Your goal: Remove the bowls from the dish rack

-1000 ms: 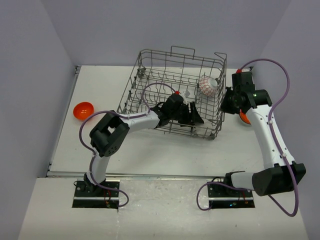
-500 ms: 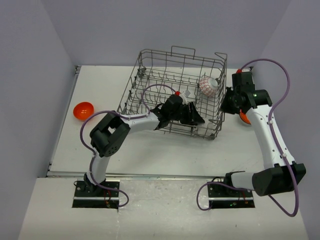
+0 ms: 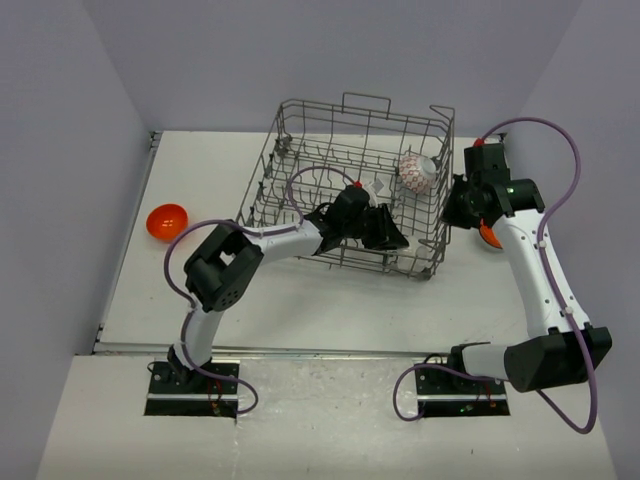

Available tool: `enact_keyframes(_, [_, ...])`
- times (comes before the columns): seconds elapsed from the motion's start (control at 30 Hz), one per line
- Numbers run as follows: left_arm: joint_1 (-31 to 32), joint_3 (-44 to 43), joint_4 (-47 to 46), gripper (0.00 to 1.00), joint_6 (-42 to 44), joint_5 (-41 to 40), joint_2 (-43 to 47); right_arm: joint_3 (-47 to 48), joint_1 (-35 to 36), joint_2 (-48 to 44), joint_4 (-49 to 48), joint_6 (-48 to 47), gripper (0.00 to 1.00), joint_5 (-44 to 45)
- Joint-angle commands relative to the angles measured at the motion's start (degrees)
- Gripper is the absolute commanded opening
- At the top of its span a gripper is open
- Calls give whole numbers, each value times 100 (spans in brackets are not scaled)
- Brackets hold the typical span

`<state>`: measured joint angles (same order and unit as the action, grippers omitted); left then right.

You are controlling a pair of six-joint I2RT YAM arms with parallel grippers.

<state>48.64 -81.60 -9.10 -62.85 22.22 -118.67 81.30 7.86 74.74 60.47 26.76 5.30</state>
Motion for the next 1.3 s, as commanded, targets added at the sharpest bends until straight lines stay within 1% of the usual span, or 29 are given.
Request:
enact_keyframes(0.0, [163,-585,-496,31,-61,371,-33,334,58,-205,-44,119,0,-205])
enact_keyframes(0.13, [172,-787,-408,29,-96,441,-200,378,58,-197,-26,119,0,-187])
enact_keyframes(0.33, [189,-901,-627,24,-262,599,-358,334,58,-188,-26,162,0,-231])
enact_keyframes(0.47, [198,-945,-689,24,-324,635,-394,325,67,-179,-9,162,0,-231])
enact_keyframes(0.6, [216,-866,-786,19,-316,617,-279,317,58,-170,-18,198,0,-249])
enact_keyframes(0.63, [216,-849,-795,14,-316,643,-253,308,67,-162,-26,198,0,-249])
enact_keyframes(0.7, [216,-805,-786,9,-307,644,-200,308,58,-162,-35,198,0,-249])
enact_keyframes(0.83, [216,-577,-803,8,-263,635,-7,325,58,-144,-35,215,0,-231])
enact_keyframes(0.93, [216,-436,-821,2,-237,635,89,334,67,-126,-18,207,0,-196])
enact_keyframes(1.13, [216,-181,-629,0,-70,468,309,343,58,-135,-9,198,0,-161])
enact_keyframes(1.27, [198,-84,-724,0,-69,520,310,343,58,-135,-9,198,0,-152])
